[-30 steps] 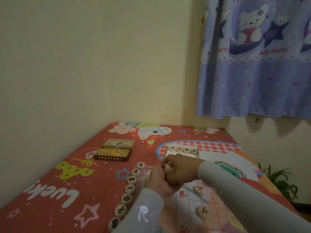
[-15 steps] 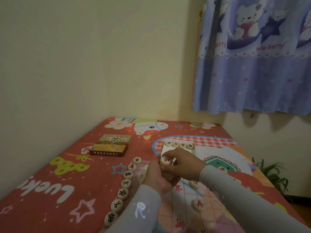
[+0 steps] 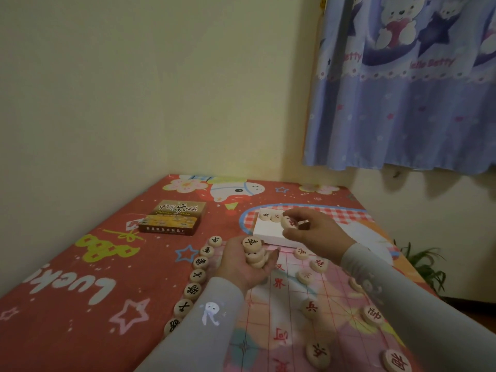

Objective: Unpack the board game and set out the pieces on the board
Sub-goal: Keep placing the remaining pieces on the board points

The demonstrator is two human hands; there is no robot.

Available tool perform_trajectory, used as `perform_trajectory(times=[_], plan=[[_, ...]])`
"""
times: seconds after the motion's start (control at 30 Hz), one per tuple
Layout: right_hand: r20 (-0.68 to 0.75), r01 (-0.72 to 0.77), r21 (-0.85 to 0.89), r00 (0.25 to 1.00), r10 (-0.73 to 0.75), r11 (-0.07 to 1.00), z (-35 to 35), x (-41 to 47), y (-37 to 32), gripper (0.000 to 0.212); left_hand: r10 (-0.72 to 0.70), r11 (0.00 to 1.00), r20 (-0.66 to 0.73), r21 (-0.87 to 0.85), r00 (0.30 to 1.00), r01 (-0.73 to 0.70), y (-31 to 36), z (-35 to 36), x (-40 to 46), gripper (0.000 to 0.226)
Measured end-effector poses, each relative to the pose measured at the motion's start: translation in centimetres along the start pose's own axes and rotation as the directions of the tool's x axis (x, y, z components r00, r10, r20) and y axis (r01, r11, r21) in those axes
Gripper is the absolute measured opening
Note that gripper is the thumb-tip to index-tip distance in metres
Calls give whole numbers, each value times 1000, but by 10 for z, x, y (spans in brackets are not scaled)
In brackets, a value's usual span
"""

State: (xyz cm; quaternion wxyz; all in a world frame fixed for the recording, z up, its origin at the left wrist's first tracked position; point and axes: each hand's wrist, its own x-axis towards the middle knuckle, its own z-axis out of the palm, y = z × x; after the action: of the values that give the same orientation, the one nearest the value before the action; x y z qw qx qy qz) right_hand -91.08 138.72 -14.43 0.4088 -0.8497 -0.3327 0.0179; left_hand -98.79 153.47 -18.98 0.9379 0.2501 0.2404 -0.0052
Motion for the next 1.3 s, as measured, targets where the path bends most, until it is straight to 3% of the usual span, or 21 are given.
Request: perform_trajectory(times=[0.23,0.33,0.67,0.93,1.1,1.3], plan=[[-35,-116,-150,993,112,982,-17,-31,36,41,13,1000,12,-24,1000,-12,-5,-5,-6,19],[12,-83,-247,996,89,965,-17,-52,46,35,22,1000,11,2,1000,-22,-9,-7,-9,19],[144,-71,-273,983,113,959,-19,-141,57,31,-7,1000,17,1,1000,7,-40,-11,-21,22],[182,-39,-411,975,124,911,-4,-197,56,21,-52,999,26,9,998,52,-72,-12,-46,20],[187,-13,-497,975,122,868,7,-211,55,28,-89,996,1,-10,996,89,-90,-14,-67,22],[139,-23,-470,985,100,882,7,-213,56,30,-114,993,-15,-14,993,114,-103,-17,-71,23]])
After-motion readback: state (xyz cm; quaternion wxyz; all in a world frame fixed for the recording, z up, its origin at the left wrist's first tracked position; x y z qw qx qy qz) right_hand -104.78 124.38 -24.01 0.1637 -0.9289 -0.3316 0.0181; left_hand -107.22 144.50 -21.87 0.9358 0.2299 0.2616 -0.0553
